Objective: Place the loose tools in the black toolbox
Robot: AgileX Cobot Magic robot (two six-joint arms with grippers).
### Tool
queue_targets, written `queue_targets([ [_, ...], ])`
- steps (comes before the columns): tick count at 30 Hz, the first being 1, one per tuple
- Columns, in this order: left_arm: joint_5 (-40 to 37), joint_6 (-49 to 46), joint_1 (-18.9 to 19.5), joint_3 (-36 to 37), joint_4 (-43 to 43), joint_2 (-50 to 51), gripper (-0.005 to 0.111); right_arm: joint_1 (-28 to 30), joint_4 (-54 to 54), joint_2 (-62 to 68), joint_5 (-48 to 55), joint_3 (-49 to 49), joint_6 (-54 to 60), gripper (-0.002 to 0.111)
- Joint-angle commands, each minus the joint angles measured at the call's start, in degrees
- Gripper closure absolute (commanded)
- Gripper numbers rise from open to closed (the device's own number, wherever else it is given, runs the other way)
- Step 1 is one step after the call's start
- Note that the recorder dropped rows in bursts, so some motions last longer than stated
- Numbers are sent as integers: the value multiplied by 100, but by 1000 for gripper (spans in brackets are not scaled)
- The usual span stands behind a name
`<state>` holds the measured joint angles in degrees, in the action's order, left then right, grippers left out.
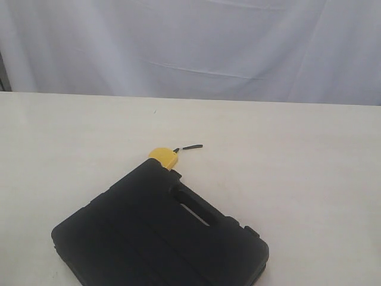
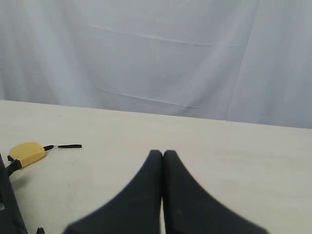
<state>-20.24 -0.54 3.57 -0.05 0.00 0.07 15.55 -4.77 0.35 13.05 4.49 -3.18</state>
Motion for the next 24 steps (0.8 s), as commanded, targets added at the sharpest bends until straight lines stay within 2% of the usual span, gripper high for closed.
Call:
queue_targets([
  [1,62,12,-25,5,0,-7,107,35,108,-35,-77,-21,164,109],
  [12,62,12,-25,5,0,-7,107,35,303,-35,-56,-394,-106,109],
  [24,62,12,-25,5,0,-7,107,35,316,-35,824,-394,-132,109],
])
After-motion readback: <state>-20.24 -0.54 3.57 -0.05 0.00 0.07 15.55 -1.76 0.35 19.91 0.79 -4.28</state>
